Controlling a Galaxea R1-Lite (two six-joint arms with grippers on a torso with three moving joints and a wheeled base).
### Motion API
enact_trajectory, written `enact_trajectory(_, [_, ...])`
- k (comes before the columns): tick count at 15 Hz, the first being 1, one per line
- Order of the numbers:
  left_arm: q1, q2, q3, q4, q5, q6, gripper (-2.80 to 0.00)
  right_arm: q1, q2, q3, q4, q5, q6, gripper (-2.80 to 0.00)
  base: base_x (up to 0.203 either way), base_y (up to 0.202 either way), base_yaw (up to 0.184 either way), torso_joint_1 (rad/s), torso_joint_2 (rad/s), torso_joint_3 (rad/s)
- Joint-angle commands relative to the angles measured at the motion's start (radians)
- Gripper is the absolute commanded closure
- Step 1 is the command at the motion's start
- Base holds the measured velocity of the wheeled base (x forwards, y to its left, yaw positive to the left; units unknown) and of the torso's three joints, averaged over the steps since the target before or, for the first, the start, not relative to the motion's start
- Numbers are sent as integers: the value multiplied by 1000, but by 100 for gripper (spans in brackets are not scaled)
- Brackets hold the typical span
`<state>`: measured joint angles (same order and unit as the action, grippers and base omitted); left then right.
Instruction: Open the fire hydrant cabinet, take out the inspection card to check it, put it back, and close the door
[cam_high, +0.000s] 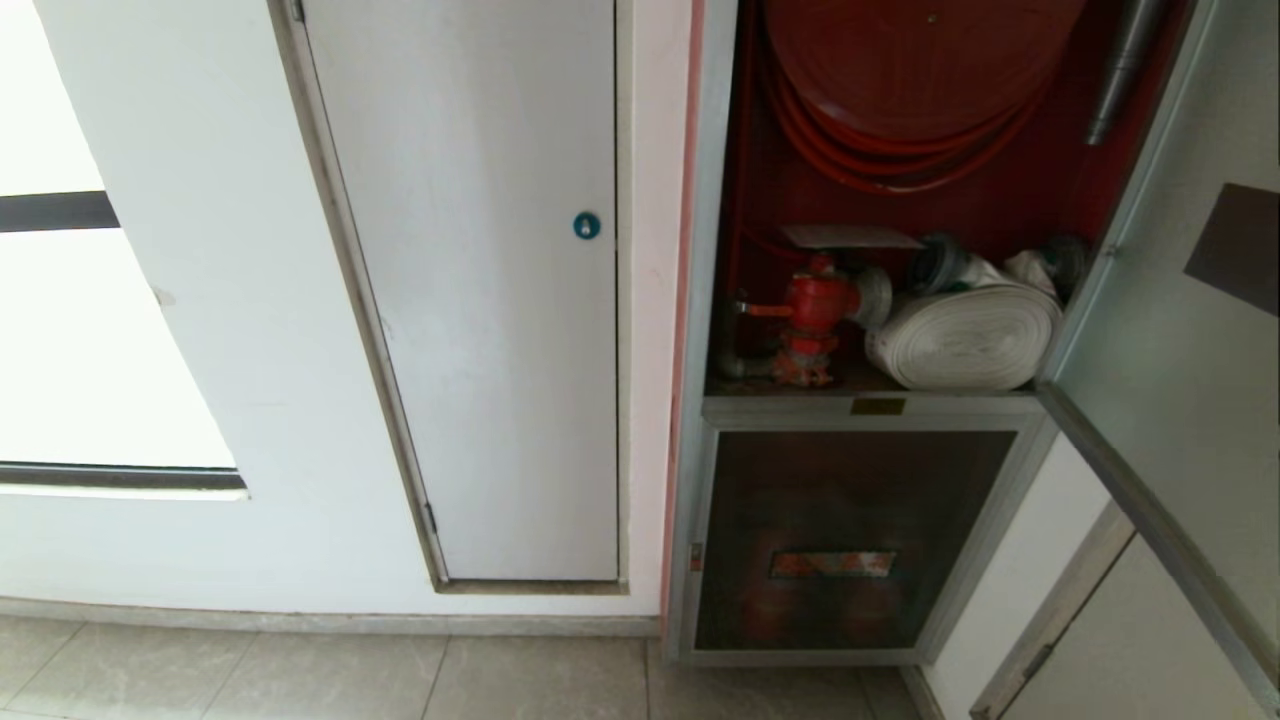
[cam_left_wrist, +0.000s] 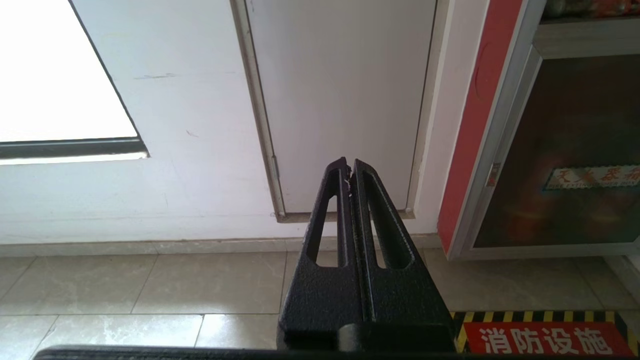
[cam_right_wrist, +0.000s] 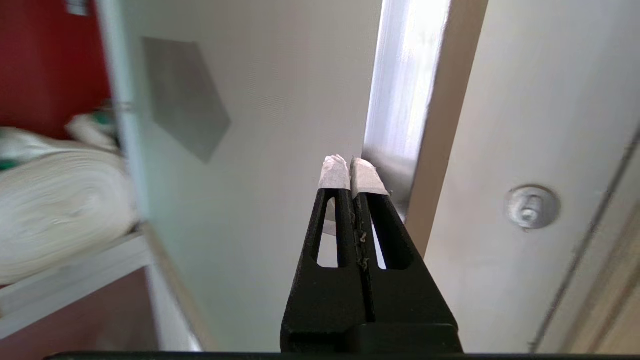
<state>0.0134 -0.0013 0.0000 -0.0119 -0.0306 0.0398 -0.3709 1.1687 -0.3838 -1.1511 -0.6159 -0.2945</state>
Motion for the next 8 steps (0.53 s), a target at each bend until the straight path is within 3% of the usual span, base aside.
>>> enact_trajectory(1, [0,0,6,0,0,0,0,-73,33,2,-6,25,10,0,0,0,0,0,0,0])
enact_trajectory(8, [0,0,6,0,0,0,0,-312,131,15,-8,201,104,0,0,0,0,0,0,0])
